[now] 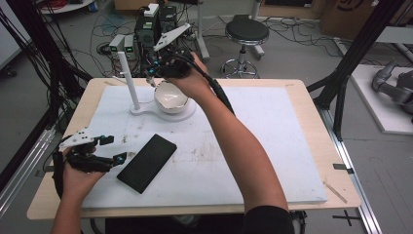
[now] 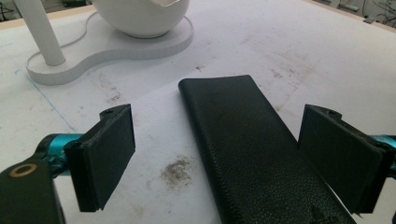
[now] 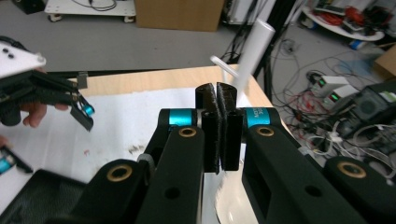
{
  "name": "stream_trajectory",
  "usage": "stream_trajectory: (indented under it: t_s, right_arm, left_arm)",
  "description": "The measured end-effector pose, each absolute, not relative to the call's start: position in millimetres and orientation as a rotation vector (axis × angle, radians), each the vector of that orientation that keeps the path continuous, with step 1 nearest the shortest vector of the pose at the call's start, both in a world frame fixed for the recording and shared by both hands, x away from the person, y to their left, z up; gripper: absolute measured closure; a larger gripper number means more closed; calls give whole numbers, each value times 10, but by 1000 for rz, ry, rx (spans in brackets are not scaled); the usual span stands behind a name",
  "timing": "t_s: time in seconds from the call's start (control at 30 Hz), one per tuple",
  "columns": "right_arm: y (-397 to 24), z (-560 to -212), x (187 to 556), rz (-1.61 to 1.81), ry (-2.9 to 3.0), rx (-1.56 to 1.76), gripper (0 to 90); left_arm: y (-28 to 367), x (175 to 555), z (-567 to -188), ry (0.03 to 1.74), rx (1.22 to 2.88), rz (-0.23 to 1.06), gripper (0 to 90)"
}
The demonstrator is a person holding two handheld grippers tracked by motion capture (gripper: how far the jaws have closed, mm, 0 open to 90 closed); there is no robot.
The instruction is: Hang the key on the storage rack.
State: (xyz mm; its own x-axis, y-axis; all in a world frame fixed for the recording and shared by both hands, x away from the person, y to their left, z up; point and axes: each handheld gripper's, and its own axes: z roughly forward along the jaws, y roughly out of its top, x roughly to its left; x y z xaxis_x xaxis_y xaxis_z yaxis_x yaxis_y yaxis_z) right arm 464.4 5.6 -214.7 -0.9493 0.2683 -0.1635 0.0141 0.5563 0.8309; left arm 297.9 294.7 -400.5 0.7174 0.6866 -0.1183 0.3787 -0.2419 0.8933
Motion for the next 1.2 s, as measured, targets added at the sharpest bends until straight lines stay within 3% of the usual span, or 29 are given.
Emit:
stream_trajectory:
  t_s: [0.5,1.2]
  right_arm:
    - [800,-2325,4916,1330,2594,231,900]
    - [1007,-2420,5154,1318,2608,324,900]
  left_arm:
    - [2980,2985,-3975,822,1856,375,112]
    - [2957,2980,-3981,814,1856,370,112]
